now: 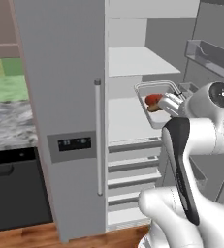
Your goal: Place the tupperware containing the fish and carrot meal in the microwave. Close the microwave door and press the start button to reheat the meal.
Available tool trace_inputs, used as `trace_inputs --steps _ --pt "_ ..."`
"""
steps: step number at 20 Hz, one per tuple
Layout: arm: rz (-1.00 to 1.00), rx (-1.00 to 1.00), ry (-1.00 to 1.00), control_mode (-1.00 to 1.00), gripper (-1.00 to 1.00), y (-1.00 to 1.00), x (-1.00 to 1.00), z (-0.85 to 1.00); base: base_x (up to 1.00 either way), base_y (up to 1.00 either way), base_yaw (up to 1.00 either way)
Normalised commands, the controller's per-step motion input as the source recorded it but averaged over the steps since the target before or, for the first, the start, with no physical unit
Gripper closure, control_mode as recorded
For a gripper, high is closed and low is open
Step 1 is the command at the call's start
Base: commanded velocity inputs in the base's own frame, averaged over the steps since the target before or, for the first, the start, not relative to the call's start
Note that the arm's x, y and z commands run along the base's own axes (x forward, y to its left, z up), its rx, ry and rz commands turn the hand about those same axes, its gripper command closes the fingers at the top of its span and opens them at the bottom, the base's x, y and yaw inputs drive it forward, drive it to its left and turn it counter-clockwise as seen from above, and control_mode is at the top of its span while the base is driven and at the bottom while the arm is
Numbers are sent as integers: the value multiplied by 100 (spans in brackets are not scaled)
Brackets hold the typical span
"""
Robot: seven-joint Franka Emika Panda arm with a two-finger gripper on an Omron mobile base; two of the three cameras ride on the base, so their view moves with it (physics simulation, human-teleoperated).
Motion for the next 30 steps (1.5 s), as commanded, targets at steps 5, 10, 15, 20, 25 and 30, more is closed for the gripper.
trace_inputs --steps 5,10,15,20,25,30 --pt "0 0 0 100 100 0 0 0 -55 66 0" --pt "0 0 0 100 100 0 0 0 -69 35 -14" --pt "0 0 0 100 100 0 0 0 -78 0 -46" --pt "0 0 0 100 100 0 0 0 -57 0 -64" --pt "0 0 0 100 100 0 0 0 -11 -7 -66" --pt "0 0 0 100 100 0 0 0 12 -23 -50"
